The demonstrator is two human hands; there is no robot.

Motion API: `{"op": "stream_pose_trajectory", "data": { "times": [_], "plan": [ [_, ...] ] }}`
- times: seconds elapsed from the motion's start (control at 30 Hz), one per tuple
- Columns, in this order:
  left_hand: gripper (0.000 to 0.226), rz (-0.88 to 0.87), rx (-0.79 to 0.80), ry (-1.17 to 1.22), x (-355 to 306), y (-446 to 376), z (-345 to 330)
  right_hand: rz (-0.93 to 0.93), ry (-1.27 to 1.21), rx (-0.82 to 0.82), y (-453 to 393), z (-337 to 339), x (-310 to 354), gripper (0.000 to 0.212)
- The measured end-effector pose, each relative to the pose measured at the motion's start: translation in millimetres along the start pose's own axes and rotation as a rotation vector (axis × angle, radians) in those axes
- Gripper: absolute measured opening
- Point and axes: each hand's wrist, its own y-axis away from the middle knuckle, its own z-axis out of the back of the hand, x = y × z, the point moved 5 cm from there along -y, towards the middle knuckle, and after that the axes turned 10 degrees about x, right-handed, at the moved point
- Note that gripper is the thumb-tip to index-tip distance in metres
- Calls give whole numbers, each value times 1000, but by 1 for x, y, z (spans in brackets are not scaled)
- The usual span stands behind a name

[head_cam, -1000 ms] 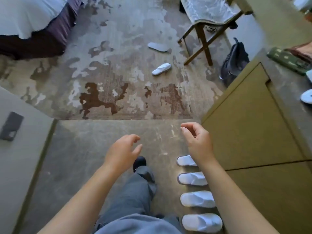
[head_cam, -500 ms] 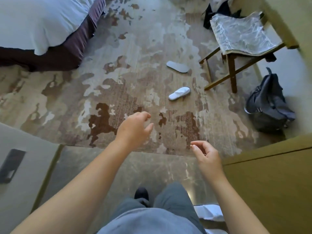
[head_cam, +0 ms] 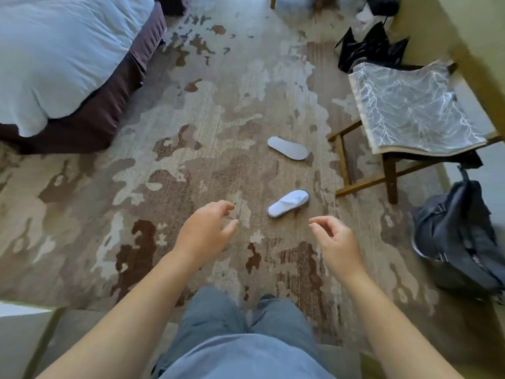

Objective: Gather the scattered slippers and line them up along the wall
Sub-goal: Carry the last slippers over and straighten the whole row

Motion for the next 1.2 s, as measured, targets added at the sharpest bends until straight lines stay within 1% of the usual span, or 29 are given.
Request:
{"op": "stream_pose_trajectory", "data": {
  "times": [0.1,0.2,0.27,0.33,0.43,0.57,0.67,0.8,0.93,1.1,1.2],
  "plan": [
    [33,73,-10,47,17,-44,14,15,11,68,-76,3,30,12],
    [32,139,42,55,39,-97,21,15,-17,73,-154,-2,49,13],
    [30,141,71,38,51,-141,32,-2,-24,67,-199,-8,55,15],
    [32,113,107,4,59,-204,51,-40,-35,31,-247,-14,56,18],
    [35,40,190,-68,54,-308,86,-154,-69,-31,-308,-22,51,12],
    [36,-113,300,-201,15,-430,115,-310,-155,-160,-359,-22,44,10],
    [37,-203,370,-281,-15,-502,117,-407,-214,-258,-386,-17,35,11],
    [36,-275,474,-336,-36,-581,97,-506,-261,-341,-431,-5,12,11],
    [36,-298,540,-391,-41,-662,60,-587,-329,-398,-495,10,-24,12],
    [36,-253,629,-370,-27,-767,-11,-659,-311,-472,-586,22,-91,14],
    [37,-274,669,-381,-7,-832,-66,-703,-312,-482,-640,10,-147,13]
  ]
}}
